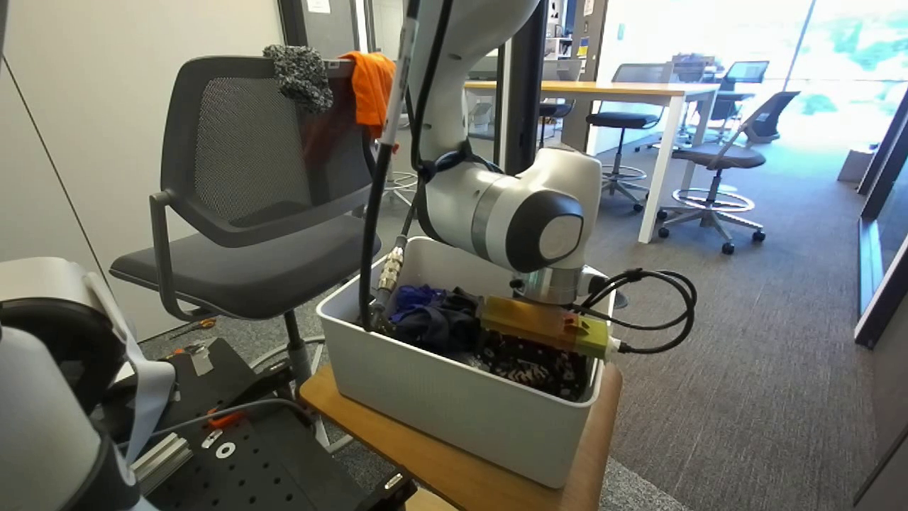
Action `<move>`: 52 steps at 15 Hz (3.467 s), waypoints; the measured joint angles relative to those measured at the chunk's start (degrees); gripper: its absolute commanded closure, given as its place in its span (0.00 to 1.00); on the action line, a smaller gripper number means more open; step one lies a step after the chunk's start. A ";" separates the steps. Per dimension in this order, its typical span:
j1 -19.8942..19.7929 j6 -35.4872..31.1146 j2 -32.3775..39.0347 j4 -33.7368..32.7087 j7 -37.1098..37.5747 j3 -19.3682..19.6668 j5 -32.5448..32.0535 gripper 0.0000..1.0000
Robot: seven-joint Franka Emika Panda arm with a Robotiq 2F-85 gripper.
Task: Place the animal print clothing from the white box on the backrest of the chair
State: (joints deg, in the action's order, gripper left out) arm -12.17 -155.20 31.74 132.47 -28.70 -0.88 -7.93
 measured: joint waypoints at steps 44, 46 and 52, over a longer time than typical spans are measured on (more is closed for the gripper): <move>9.43 30.30 -54.99 8.84 7.40 -1.35 38.82 0.91; 12.10 30.35 -59.74 7.98 13.94 -1.99 37.42 0.91; 16.53 32.03 -68.48 0.38 33.07 -6.93 32.84 0.91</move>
State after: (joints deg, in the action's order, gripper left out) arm 4.37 -123.17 -36.74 132.84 4.37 -7.82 24.92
